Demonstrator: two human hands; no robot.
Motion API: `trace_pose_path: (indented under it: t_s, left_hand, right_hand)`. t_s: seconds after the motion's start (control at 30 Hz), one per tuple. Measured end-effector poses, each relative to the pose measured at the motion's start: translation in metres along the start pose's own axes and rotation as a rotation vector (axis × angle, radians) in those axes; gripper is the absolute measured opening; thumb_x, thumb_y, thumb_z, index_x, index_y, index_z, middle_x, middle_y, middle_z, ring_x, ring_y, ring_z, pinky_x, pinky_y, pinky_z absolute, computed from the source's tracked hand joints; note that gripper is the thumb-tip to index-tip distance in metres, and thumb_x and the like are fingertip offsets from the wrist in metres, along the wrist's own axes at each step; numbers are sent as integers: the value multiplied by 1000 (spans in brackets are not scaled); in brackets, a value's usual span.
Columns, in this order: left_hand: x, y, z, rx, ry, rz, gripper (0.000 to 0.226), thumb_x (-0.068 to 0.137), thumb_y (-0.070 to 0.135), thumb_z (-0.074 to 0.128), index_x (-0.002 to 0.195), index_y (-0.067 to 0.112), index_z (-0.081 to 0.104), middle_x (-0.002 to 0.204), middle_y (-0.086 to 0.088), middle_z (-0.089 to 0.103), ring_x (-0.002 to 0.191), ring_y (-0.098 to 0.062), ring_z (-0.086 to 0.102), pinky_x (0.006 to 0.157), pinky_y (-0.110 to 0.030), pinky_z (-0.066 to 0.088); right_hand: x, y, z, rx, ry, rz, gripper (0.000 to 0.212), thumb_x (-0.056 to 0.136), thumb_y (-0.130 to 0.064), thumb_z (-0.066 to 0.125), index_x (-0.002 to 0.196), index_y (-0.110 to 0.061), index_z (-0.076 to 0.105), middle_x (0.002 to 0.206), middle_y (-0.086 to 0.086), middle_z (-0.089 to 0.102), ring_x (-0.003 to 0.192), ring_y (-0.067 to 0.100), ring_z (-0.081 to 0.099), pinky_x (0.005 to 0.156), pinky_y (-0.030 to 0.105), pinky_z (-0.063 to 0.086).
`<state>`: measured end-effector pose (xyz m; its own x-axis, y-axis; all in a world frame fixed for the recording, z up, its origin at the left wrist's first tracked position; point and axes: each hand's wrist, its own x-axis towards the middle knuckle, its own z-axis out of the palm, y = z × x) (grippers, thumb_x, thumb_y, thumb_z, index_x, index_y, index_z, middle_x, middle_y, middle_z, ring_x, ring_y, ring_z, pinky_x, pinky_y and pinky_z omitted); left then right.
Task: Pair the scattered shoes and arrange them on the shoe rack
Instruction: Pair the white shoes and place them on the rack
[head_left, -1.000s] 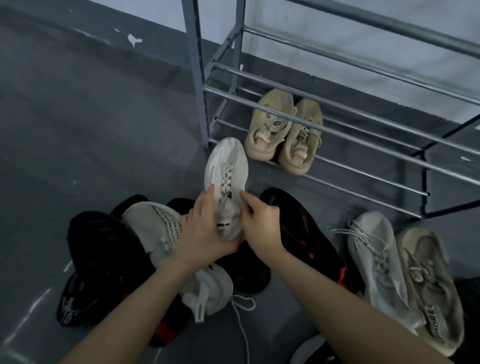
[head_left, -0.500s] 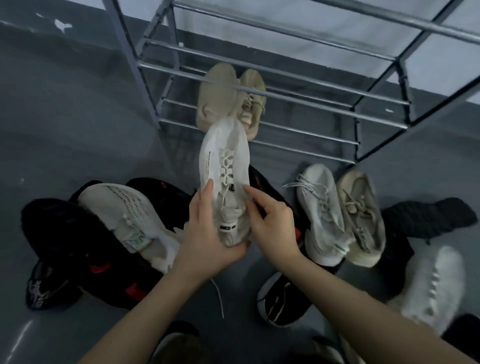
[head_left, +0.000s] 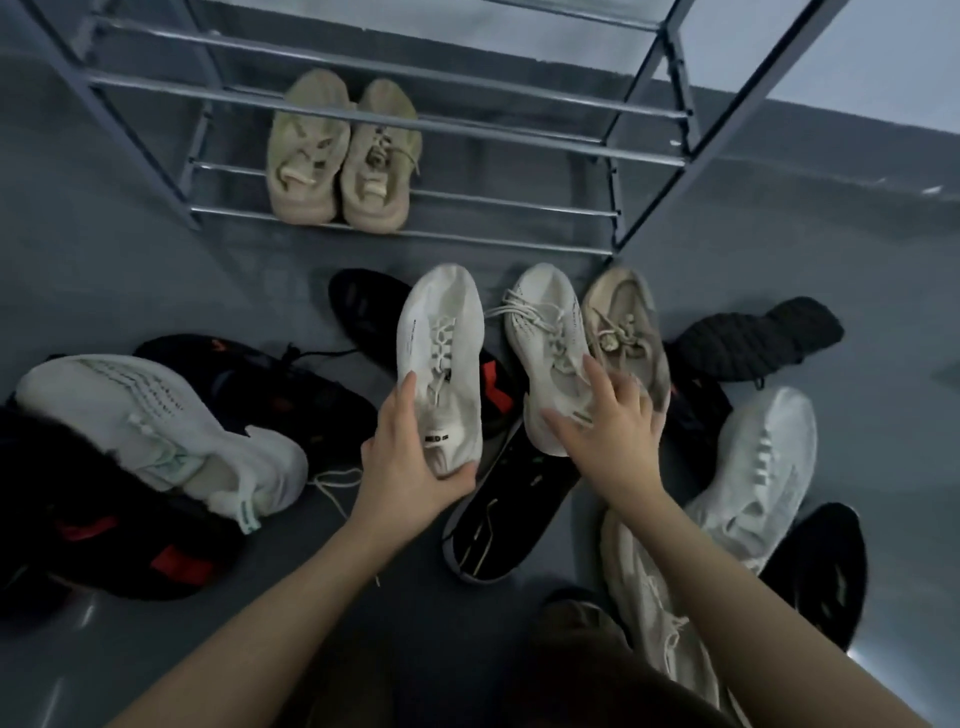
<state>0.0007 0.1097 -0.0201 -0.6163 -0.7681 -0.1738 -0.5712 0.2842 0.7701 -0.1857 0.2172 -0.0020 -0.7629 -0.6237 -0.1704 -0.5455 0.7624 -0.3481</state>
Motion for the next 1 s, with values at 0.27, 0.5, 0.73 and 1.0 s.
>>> trace_pose_path:
  t_s: [0.27,0.5,0.73,1.0]
  left_hand:
    - [-3,8,-1,30,53,28,111,63,40,76,145,33,1,150,-4,20,130,-22,30,101,-41,23]
    - [-45,-9,-75,-87,319,-11,95,63,47,68,142,38,17,146,3,29,130,-10,32,108,-44,31]
    - [-75,-55,-135,-21,516,-223,98,62,56,64,142,43,10,148,2,27,131,-16,33,106,-52,30]
    - [-98,-97,-147,2,532,-290,97,63,50,69,140,45,10,151,2,25,133,-15,31,105,-53,27]
  right_hand:
    - [-9,-14,23,-193,116,-236,39,78,-23,66,116,-16,60,117,18,56,106,43,50,91,52,33]
    - [-34,-93,32,24,62,-508,49,83,-32,65,129,-23,53,129,15,50,113,37,46,93,51,33]
    - [-60,-175,72,122,-219,-719,39,91,-35,55,127,-22,56,121,1,60,110,23,55,90,37,33]
    - [-61,-222,127,-77,-277,-711,46,91,-40,51,133,-22,47,119,5,58,106,30,52,88,38,32]
